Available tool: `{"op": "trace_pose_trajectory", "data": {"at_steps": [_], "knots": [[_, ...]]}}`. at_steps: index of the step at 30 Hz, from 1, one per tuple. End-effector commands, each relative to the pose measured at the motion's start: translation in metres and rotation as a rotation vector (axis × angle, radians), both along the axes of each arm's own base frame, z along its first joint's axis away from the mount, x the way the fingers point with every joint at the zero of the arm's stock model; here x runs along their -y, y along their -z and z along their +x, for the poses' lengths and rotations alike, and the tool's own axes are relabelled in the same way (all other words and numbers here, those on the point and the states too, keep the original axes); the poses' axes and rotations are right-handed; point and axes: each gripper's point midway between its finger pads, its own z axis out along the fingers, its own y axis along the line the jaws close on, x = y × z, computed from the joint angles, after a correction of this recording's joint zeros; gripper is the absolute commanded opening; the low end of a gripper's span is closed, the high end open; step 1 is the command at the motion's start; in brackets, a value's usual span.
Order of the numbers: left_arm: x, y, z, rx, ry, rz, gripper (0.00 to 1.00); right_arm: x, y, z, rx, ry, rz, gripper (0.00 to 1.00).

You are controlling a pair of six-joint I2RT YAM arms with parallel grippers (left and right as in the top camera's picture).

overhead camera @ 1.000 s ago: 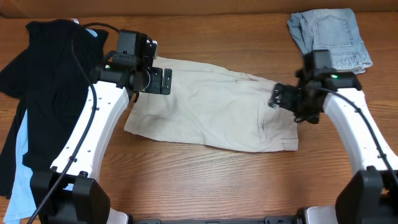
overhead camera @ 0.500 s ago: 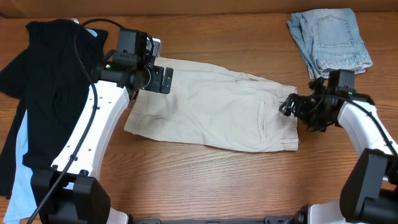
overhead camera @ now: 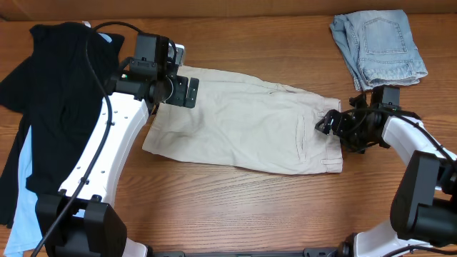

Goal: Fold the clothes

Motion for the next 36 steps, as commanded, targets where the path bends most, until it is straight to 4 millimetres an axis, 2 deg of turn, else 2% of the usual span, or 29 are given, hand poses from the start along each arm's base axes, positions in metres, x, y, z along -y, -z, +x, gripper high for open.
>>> {"op": "trace_pose_trajectory", "data": {"at_steps": [1, 4, 5, 7, 9, 14, 19, 22, 25, 26, 27, 28, 29, 30, 36], "knots": [[0.003, 0.002, 0.0, -0.004, 0.04, 0.005, 1.0, -0.025, 0.018, -0.007, -0.064, -0.005, 0.096, 0.89], [0.002, 0.003, -0.002, -0.012, 0.043, 0.008, 1.0, -0.04, 0.02, -0.002, -0.053, -0.025, 0.125, 0.68], [0.002, 0.003, -0.002, -0.015, 0.043, 0.008, 1.0, -0.042, 0.021, 0.001, -0.047, -0.027, 0.119, 0.5], [0.002, 0.004, -0.004, -0.021, 0.044, 0.009, 1.0, -0.04, 0.024, 0.005, -0.053, 0.012, 0.083, 0.23], [0.002, 0.005, -0.005, -0.026, 0.044, 0.011, 1.0, -0.034, 0.026, 0.008, -0.059, 0.058, 0.058, 0.04], [0.002, 0.005, -0.005, -0.027, 0.044, 0.011, 1.0, -0.014, 0.02, 0.012, -0.056, 0.113, 0.062, 0.04], [0.01, 0.005, -0.008, -0.041, 0.069, -0.031, 1.0, 0.014, -0.005, 0.002, -0.072, 0.13, 0.067, 0.04], [0.028, 0.003, -0.013, -0.056, 0.122, -0.124, 0.98, 0.032, -0.025, -0.01, -0.119, 0.18, 0.056, 0.04], [0.054, 0.005, -0.016, -0.075, 0.201, -0.26, 0.92, 0.036, -0.045, -0.019, -0.125, 0.158, 0.036, 0.04], [0.06, 0.009, -0.016, -0.084, 0.219, -0.291, 0.86, 0.038, -0.049, -0.023, -0.131, 0.158, 0.019, 0.04], [0.063, 0.016, -0.015, -0.098, 0.226, -0.306, 0.7, 0.04, -0.053, -0.025, -0.138, 0.158, -0.003, 0.04], [0.065, 0.024, -0.013, -0.114, 0.229, -0.314, 0.39, 0.041, -0.057, -0.028, -0.146, 0.159, -0.021, 0.04], [0.067, 0.032, -0.01, -0.13, 0.231, -0.321, 0.15, 0.042, -0.06, -0.03, -0.15, 0.162, -0.03, 0.04], [0.069, 0.04, -0.007, -0.143, 0.234, -0.332, 0.05, 0.042, -0.062, -0.031, -0.151, 0.162, -0.031, 0.04], [0.082, 0.098, 0.01, -0.224, 0.221, -0.399, 0.04, 0.041, -0.067, -0.037, -0.172, 0.165, -0.025, 0.04]]}}
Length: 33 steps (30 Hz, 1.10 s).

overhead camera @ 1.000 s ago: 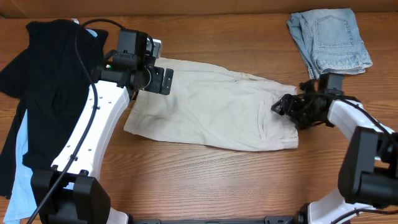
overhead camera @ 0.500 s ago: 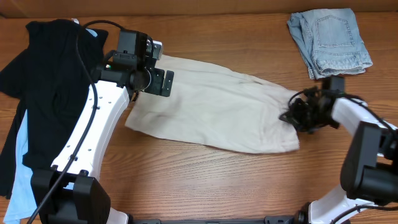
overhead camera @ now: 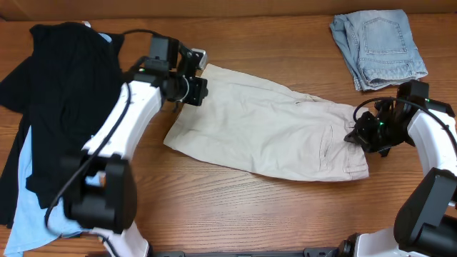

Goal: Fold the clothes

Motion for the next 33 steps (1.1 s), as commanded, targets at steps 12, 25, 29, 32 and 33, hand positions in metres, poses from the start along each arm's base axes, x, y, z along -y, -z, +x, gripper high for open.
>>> {"op": "trace_pose_trajectory", "data": {"at_steps": [12, 25, 29, 32, 33], "knots": [[0.008, 0.095, -0.022, -0.28, 0.015, -0.08, 0.04, 0.021, -0.05, 0.012, 0.035, -0.009, -0.107, 0.04], [0.004, 0.097, -0.021, -0.258, 0.038, -0.051, 0.04, 0.03, -0.083, 0.014, 0.04, -0.027, -0.163, 0.04], [-0.004, 0.104, -0.019, -0.252, 0.017, 0.007, 0.04, 0.031, -0.086, 0.016, 0.05, -0.03, -0.168, 0.04], [-0.004, 0.11, -0.02, -0.264, 0.018, 0.009, 0.04, 0.032, -0.095, 0.02, 0.07, -0.035, -0.176, 0.04], [-0.004, 0.112, -0.021, -0.271, 0.018, 0.009, 0.04, 0.032, -0.098, 0.021, 0.078, -0.037, -0.178, 0.04]]}}
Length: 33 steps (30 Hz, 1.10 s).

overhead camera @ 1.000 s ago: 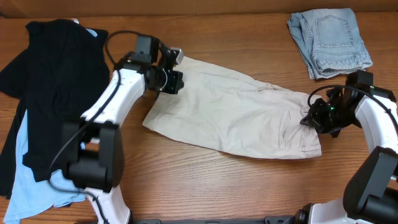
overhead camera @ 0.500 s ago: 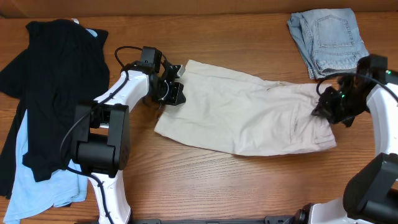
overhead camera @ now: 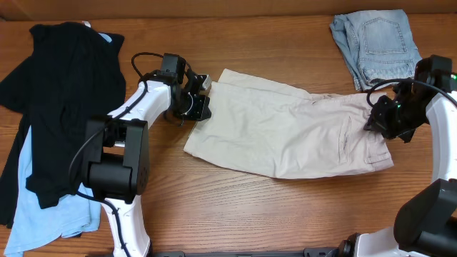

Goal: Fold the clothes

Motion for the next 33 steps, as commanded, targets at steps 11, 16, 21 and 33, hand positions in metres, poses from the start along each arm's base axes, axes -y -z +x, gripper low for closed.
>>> {"op": "trace_pose_trajectory", "data": {"at_steps": [11, 16, 21, 33], "knots": [[-0.003, 0.032, -0.008, -0.056, 0.017, 0.033, 0.04, -0.044, -0.037, 0.03, 0.138, -0.152, -0.039, 0.04], [-0.002, 0.032, -0.008, -0.056, 0.017, 0.03, 0.04, -0.099, -0.042, 0.051, 0.213, -0.21, -0.02, 0.04], [-0.002, 0.032, -0.008, -0.056, 0.017, 0.03, 0.04, -0.16, -0.043, 0.079, 0.317, -0.262, 0.016, 0.04], [-0.002, 0.032, -0.008, -0.058, 0.017, 0.032, 0.04, -0.3, 0.003, 0.101, 0.38, -0.412, 0.118, 0.04]]}}
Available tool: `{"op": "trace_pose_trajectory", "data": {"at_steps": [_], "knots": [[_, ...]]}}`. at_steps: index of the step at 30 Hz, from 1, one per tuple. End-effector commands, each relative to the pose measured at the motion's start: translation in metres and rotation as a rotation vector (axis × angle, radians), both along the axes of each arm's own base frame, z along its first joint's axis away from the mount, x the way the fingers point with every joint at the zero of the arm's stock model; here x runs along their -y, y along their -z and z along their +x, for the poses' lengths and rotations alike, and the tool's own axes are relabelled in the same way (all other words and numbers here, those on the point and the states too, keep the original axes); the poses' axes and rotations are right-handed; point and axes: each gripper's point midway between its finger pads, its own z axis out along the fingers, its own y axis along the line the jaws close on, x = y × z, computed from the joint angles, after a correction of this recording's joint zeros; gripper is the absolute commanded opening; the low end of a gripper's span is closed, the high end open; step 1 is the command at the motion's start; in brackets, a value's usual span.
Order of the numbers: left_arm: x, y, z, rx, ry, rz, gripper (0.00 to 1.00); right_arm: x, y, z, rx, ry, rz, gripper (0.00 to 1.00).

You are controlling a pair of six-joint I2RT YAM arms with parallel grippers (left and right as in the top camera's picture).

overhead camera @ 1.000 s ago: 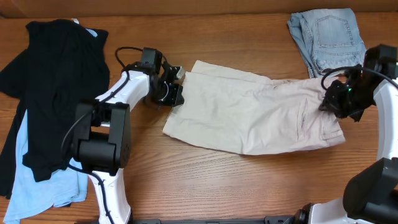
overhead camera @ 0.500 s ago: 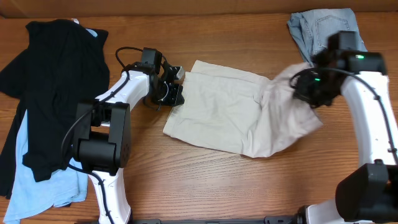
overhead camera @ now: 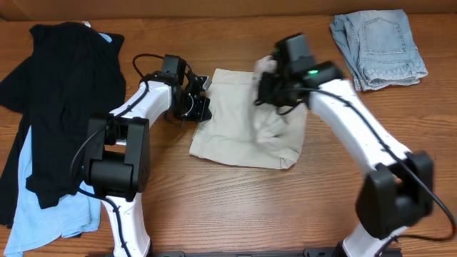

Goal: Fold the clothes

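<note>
The khaki shorts (overhead camera: 235,139) lie mid-table, doubled over into a roughly square shape. Their right end is raised and bunched (overhead camera: 275,125) under my right gripper (overhead camera: 273,80), which is shut on that end, above the shorts' far edge. My left gripper (overhead camera: 203,98) sits low at the shorts' far left corner, apparently shut on the edge of the cloth there.
A folded pair of light denim shorts (overhead camera: 378,44) lies at the far right corner. A black garment (overhead camera: 61,93) sprawls over the left side on top of a light blue one (overhead camera: 43,214). The wooden table (overhead camera: 235,207) shows in front.
My right gripper was at the shorts' right end near the table's right side. It is now left of centre with that end, so the shorts are folded over. The left gripper has not moved.
The shorts first lay flat left of centre, a gripper at each end. At the two later moments they lay further right each time, still held at both ends. Now the right end is brought over the left half.
</note>
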Motion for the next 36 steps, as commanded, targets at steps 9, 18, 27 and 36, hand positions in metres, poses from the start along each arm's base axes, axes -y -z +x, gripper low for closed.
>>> {"op": "trace_pose_trajectory", "data": {"at_steps": [9, 18, 27, 36], "knots": [[-0.004, 0.024, -0.008, -0.043, 0.016, 0.037, 0.04, -0.078, 0.022, 0.01, 0.031, -0.05, 0.101, 0.36], [-0.017, 0.02, -0.009, -0.084, -0.013, 0.044, 0.04, -0.065, -0.015, 0.013, 0.054, -0.049, 0.19, 0.49], [-0.093, -0.058, 0.001, -0.241, -0.18, 0.103, 0.5, -0.011, -0.009, -0.012, -0.052, -0.071, 0.085, 0.59], [-0.13, -0.119, 0.032, -0.138, -0.268, 0.083, 0.65, -0.011, 0.049, -0.064, -0.237, -0.151, -0.008, 0.61]]}}
